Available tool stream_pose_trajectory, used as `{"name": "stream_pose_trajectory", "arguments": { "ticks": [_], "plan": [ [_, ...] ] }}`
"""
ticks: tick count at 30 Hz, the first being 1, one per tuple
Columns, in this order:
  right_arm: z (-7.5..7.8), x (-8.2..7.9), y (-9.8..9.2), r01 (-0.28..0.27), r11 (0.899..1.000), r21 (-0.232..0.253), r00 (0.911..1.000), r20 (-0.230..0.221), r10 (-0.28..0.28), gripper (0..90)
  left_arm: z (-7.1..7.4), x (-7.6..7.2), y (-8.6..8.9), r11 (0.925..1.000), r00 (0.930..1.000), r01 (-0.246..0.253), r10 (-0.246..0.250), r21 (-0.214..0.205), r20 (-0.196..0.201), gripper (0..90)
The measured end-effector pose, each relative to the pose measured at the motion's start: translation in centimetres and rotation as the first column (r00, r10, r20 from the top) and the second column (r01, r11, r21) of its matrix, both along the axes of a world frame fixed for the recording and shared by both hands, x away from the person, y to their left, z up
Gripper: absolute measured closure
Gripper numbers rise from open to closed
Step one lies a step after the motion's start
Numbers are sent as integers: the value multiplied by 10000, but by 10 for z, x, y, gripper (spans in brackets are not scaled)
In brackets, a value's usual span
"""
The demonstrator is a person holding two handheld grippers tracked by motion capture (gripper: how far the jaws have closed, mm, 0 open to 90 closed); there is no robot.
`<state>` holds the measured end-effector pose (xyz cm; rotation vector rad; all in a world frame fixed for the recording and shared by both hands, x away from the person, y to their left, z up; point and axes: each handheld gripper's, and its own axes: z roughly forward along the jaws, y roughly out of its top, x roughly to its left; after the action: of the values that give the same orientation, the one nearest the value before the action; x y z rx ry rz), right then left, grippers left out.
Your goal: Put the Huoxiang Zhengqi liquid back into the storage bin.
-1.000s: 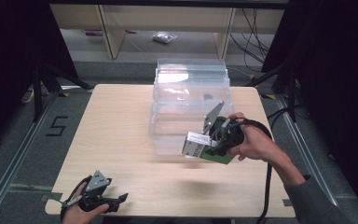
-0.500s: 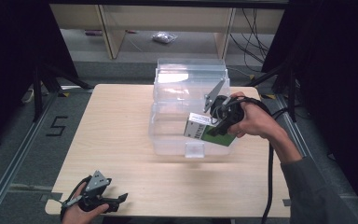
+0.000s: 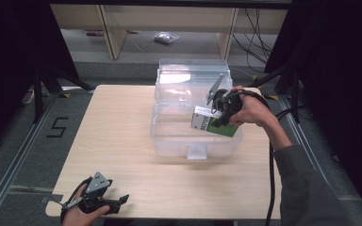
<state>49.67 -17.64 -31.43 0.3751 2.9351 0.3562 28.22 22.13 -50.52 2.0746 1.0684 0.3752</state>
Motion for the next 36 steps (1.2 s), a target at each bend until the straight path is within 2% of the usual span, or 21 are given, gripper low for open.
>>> {"name": "stream_pose_trajectory", "arguments": {
  "ticks": [3, 4, 5, 6, 7, 8, 9, 10, 12, 13, 17, 18, 19, 20, 23, 24, 25, 28, 31, 35, 36],
  "plan": [
    [-4, 8, -1, -222, 9998, 22, 9996, 169, 222, 645, 0, 0, 0, 10000, 10000, -11, 11, 2, 4, 154],
    [-9, 9, -1, 216, 9997, -72, 9998, -50, -216, 646, 0, 0, 0, 10000, 10000, -7, 7, -5, 29, 153],
    [-9, 9, -1, 216, 9997, -72, 9998, -50, -216, 646, 0, 0, 0, 10000, 10000, -7, 7, -5, 29, 153],
    [-12, 14, -1, -164, 9998, -128, 9998, 60, 164, 646, 0, 0, 0, 10000, 10000, 0, 0, -10, 7, 153],
    [-18, 15, -1, 162, 9997, -176, 9997, -156, -165, 646, 0, 0, 0, 10000, 10000, 1, -1, -10, -4, 153],
    [-21, 15, -2, 351, 9990, -267, 9992, -174, -356, 646, 0, 0, 0, 10000, 10000, 6, -6, -10, -6, 153],
    [-24, 18, -3, 243, 9994, -251, 9995, -185, -248, 646, 0, 0, 0, 10000, 10000, 15, -15, -8, -1, 153],
    [-27, 19, -4, 164, 9995, -281, 9996, -218, -170, 646, 0, -1, -1, 9998, 10000, -18, 18, -220, -6, 153],
    [-30, 20, -4, 42, 9997, -257, 9998, -179, -47, 646, 0, -1, -2, 9998, 10000, -17, 17, -211, -19, 153],
    [-36, 22, -6, 22, 9997, -243, 9999, -150, -25, 646, 0, 0, -1, 10000, 10000, 29, -29, 4, -16, 153],
    [-44, 25, -8, 104, 9996, -269, 9993, -366, -114, 646, 0, 0, 0, 9999, 9999, 101, -101, 7, -63, 153],
    [-48, 27, -9, 10, 9995, -309, 9992, -393, -22, 646, -1, 0, -1, 9999, 10000, -16, 15, -116, -34, 154],
    [-51, 27, -9, 212, 9993, -304, 9988, -442, -225, 645, 0, 0, 0, 10000, 10000, 65, -65, -18, -52, 154],
    [-53, 29, -9, 83, 9991, -425, 9990, -435, -101, 645, -1, 0, -1, 10000, 10000, 22, -23, -58, -52, 154],
    [-59, 29, -10, 306, 9985, -461, 9981, -530, -330, 646, -1, 0, -1, 10000, 10000, 64, -65, -48, -49, 153],
    [-59, 29, -10, 306, 9985, -461, 9981, -530, -330, 646, -1, 0, -1, 10000, 10000, 64, -65, -48, -49, 154],
    [-61, 31, -11, 19, 9991, -419, 9986, -534, -41, 646, -1, 0, -1, 10000, 10000, 40, -40, -59, -53, 154],
    [-68, 32, -12, 323, 9981, -517, 9971, -668, -357, 645, -1, 0, -1, 10000, 10000, 35, -35, -61, -51, 154],
    [-70, 33, -12, 206, 9986, -491, 9969, -743, -242, 645, -1, 0, -1, 10000, 10000, 37, -37, -66, -54, 153],
    [-75, 35, -13, 368, 9979, -537, 9960, -792, -410, 645, 0, 0, -1, 10000, 10000, 33, -33, -69, -46, 154],
    [-77, 37, -13, 192, 9977, -655, 9967, -771, -242, 644, 0, 0, 0, 10000, 10000, 33, -33, -61, -42, 154]
  ]
}}
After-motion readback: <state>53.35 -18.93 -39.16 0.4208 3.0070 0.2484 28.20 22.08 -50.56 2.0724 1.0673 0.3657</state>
